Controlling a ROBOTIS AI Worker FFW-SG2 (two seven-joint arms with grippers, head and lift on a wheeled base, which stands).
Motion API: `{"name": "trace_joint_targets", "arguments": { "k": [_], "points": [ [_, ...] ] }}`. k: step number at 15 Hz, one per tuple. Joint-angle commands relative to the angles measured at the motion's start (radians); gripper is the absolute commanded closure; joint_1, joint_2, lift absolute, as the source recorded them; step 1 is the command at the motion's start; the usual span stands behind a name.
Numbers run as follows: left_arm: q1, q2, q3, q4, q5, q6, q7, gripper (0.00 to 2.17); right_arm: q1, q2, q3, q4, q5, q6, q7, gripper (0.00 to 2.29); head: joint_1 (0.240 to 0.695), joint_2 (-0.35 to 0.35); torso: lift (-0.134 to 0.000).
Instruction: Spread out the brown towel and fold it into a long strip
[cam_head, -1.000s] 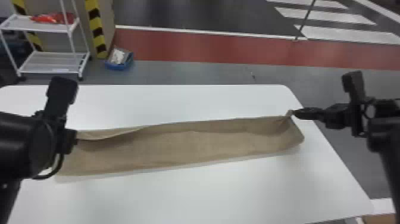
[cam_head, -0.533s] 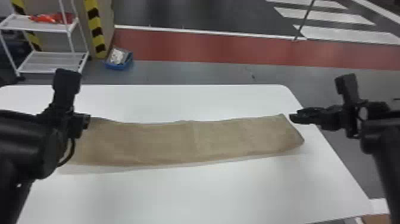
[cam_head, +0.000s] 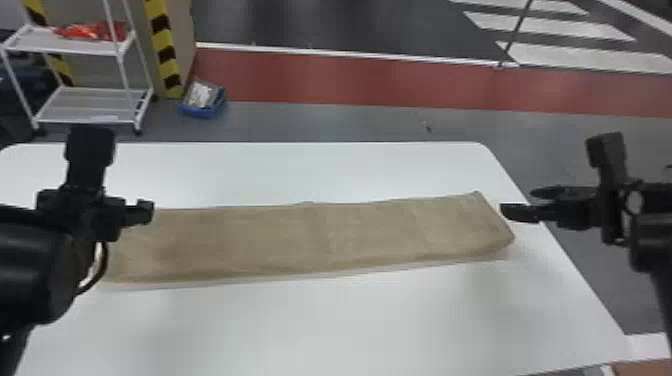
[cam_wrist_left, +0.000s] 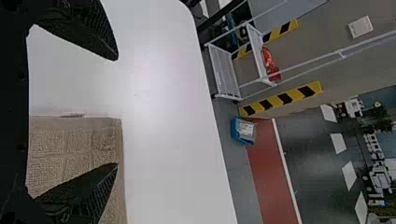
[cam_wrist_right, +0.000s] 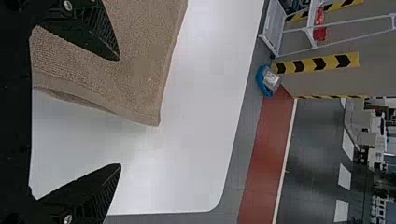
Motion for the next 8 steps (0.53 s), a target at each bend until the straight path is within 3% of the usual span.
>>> {"name": "trace_joint_targets", "arguments": {
  "k": [1,3,6,8],
  "points": [
    [0.015,0.000,0.005,-0.005,-0.003,0.004,0.002,0.03,0.014,-0.007,-0.019,-0.036,-0.015,0.042,0.013,0.04,0.695,-0.155,-0.125],
    [0.029,0.000,0.029,-0.037,0.020,0.004,-0.017,0.05,0.017,-0.008,-0.029,-0.045,-0.019,0.060,0.021,0.04,0.695,-0.156,-0.125],
    [0.041,0.022,0.103,-0.086,0.156,0.038,-0.029,0.08,0.015,-0.021,-0.032,-0.045,-0.025,0.063,0.033,0.04,0.695,-0.163,-0.125],
    [0.060,0.037,0.121,-0.094,0.167,0.044,-0.029,0.08,0.015,-0.030,-0.032,-0.043,-0.025,0.063,0.033,0.04,0.695,-0.164,-0.125]
  ]
}}
